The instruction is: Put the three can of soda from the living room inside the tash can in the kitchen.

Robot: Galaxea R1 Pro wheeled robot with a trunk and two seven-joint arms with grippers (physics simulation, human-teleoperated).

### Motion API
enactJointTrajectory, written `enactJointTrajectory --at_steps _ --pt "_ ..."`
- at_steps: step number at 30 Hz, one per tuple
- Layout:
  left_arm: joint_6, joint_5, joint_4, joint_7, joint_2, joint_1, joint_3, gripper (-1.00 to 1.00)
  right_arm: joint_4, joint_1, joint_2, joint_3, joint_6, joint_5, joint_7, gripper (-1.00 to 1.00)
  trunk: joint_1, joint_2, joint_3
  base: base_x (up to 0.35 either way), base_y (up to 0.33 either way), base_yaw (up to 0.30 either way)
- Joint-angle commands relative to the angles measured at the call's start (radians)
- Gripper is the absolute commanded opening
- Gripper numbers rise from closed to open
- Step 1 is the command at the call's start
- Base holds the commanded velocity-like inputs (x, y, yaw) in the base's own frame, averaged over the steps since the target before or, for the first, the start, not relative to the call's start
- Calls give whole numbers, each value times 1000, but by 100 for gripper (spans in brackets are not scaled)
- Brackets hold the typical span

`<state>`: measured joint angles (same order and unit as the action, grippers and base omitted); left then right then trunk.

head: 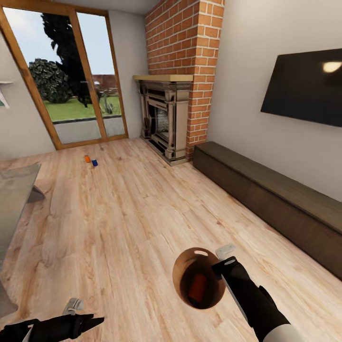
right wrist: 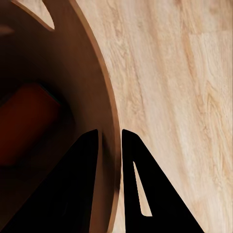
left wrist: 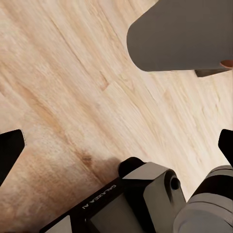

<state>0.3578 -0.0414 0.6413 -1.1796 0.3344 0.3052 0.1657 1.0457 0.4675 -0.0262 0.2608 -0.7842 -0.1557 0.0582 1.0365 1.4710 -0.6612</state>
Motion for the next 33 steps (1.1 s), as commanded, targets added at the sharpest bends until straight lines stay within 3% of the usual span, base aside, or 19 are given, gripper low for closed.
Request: enactJointTrajectory --at_steps 1,26,33 --pt "0 0 0 0 0 0 0 100 0 0 0 0 0 4 -5 -100 0 0 0 0 0 278" --pt "0 0 0 0 0 0 0 100 0 0 0 0 0 4 -5 -100 0 0 0 1 0 277" --pt "0 1 0 1 0 0 0 100 0 0 0 0 0 4 -5 -100 0 0 0 208 -60 112"
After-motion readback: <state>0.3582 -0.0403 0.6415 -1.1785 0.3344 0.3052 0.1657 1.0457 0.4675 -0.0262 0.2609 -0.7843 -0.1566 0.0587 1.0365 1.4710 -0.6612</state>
